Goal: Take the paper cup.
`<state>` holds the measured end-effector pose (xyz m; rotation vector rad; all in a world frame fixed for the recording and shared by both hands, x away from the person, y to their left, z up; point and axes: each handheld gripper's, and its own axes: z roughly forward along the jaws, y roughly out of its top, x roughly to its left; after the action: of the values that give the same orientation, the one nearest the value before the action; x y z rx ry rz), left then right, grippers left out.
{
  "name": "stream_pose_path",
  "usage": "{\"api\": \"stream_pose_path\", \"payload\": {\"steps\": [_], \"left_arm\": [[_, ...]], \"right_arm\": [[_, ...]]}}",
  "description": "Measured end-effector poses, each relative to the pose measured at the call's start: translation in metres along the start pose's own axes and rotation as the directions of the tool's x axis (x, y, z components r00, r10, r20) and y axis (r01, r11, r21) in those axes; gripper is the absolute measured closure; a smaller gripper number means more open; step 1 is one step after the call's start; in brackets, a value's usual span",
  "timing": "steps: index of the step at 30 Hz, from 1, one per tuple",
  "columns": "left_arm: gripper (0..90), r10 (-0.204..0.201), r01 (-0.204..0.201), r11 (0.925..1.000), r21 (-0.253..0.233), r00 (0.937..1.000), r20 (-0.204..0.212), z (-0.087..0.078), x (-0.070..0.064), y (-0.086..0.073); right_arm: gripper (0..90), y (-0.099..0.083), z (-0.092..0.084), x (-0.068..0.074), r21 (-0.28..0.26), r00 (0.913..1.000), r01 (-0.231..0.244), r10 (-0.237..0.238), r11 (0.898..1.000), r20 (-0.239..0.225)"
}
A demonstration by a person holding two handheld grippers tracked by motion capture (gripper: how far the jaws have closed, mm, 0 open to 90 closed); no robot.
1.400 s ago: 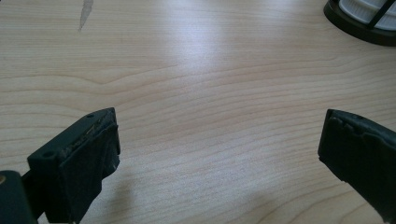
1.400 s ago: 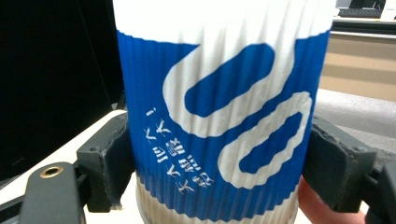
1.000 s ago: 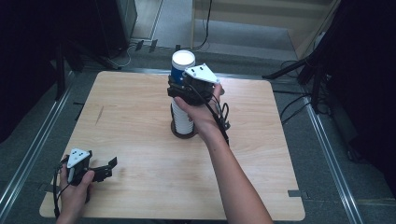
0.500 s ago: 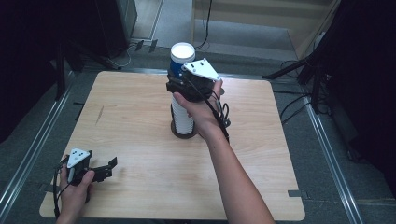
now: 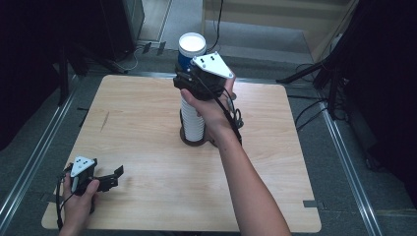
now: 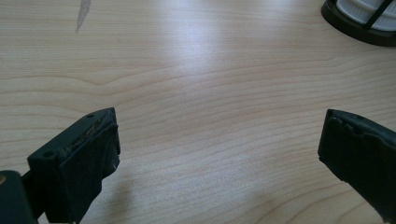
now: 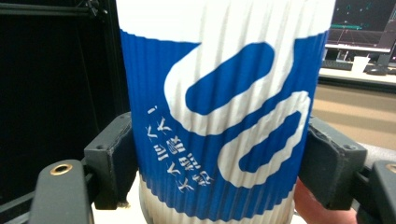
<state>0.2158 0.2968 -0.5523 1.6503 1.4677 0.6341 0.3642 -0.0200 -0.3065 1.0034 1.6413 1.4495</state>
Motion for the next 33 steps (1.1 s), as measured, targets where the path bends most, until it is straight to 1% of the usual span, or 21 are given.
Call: {"api": "stream_pose_path", "payload": {"steps": [6,12,17,21,24,27,33], "left_arm": [[0.0,0.000,0.000,1.0000,0.001,1.0000,0.003,0.000,0.000,0.000],[0.0,0.001,-0.001,1.0000,0.002,1.0000,0.004,0.000,0.000,0.000],[0.0,0.000,0.000,1.0000,0.001,1.0000,0.004,0.000,0.000,0.000],[0.0,0.003,-0.003,1.0000,0.001,1.0000,0.004,0.000,0.000,0.000],[0.0,0.006,-0.006,1.0000,0.004,1.0000,0.004,0.000,0.000,0.000],[0.0,0.007,-0.007,0.9999,0.007,1.0000,0.006,0.000,0.000,0.000],[0.0,0.005,-0.005,1.0000,0.002,1.0000,0.006,0.000,-0.001,0.000]], "right_arm": [[22.0,0.010,-0.002,0.004,-0.021,1.0000,0.003,-0.003,1.000,0.001],[22.0,0.016,-0.004,0.004,-0.039,1.0000,0.009,-0.009,0.999,0.001],[22.0,0.022,-0.008,0.002,-0.051,1.0000,0.001,-0.001,0.999,0.005],[21.9,0.028,-0.013,0.000,-0.069,0.9999,0.014,-0.014,0.998,0.009],[21.9,0.029,-0.015,-0.002,-0.072,0.9998,0.011,-0.009,0.997,0.017],[21.9,0.030,-0.017,-0.005,-0.077,0.9996,0.018,-0.016,0.997,0.024],[21.9,0.030,-0.021,-0.012,-0.076,0.9992,0.019,-0.016,0.997,0.038]]}}
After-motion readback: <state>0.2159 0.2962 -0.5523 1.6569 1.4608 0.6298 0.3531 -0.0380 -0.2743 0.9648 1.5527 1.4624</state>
